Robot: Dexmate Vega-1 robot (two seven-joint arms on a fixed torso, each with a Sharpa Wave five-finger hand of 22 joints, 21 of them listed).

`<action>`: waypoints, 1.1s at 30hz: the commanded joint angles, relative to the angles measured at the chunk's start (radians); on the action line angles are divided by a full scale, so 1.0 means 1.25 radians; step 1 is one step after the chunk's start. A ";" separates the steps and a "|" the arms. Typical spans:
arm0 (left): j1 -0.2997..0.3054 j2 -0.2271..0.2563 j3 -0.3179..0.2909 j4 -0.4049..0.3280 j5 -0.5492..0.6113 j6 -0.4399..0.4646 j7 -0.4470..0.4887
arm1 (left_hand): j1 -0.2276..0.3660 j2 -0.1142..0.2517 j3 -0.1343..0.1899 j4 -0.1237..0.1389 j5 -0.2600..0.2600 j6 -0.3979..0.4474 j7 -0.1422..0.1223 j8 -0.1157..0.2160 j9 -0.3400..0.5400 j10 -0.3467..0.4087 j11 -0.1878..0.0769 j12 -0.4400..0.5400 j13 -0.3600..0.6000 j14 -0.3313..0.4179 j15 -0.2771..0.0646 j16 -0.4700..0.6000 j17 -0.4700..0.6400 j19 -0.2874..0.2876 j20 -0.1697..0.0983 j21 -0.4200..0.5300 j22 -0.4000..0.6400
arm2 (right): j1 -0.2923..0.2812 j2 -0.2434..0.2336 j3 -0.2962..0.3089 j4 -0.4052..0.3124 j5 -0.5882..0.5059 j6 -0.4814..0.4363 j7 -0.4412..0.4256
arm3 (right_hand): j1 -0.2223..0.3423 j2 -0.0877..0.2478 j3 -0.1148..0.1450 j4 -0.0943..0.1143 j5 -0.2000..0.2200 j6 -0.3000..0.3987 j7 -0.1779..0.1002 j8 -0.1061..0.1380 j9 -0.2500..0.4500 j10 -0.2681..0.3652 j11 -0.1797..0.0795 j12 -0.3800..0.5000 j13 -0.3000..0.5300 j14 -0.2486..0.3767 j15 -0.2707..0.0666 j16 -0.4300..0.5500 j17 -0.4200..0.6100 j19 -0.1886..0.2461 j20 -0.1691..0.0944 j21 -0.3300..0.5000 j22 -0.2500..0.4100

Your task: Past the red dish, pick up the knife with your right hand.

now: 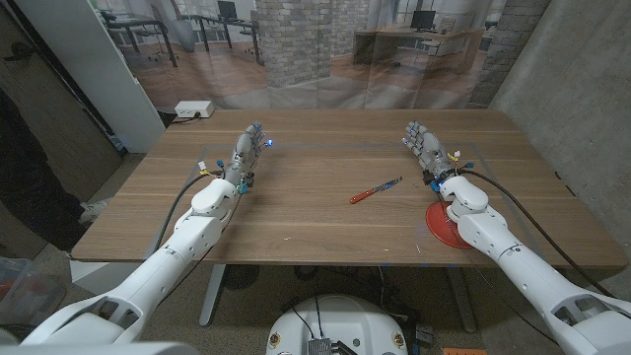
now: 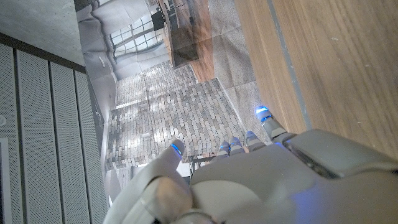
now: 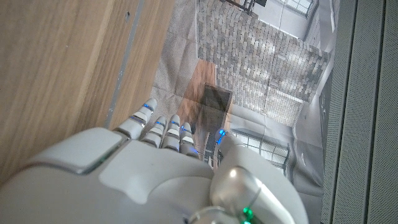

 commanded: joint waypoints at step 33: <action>0.030 -0.224 -0.258 -0.026 0.258 0.117 -0.182 | -0.003 0.077 0.010 -0.005 0.004 -0.107 0.003 0.006 0.004 -0.089 0.001 0.007 0.002 -0.148 0.004 0.005 0.003 -0.206 -0.008 -0.002 0.001 | -0.074 0.097 0.231 -0.113 -0.291 -0.069 0.137 | 0.161 -0.065 0.019 -0.189 -0.006 0.014 0.029 0.012 -0.001 0.036 0.022 0.010 0.002 0.030 0.032 0.004 -0.005 0.036 0.002 0.005 0.000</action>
